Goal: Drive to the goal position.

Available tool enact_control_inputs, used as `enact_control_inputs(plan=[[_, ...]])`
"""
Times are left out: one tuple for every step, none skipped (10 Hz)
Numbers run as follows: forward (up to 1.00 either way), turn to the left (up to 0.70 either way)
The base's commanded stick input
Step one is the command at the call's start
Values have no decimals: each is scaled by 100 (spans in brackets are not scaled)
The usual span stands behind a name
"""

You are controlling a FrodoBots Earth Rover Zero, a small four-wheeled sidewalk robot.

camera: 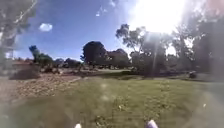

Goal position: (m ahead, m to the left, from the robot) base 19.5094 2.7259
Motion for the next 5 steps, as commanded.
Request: enact_control_inputs(plan=[[70,0],[70,0],[70,0],[70,0],[70,0]])
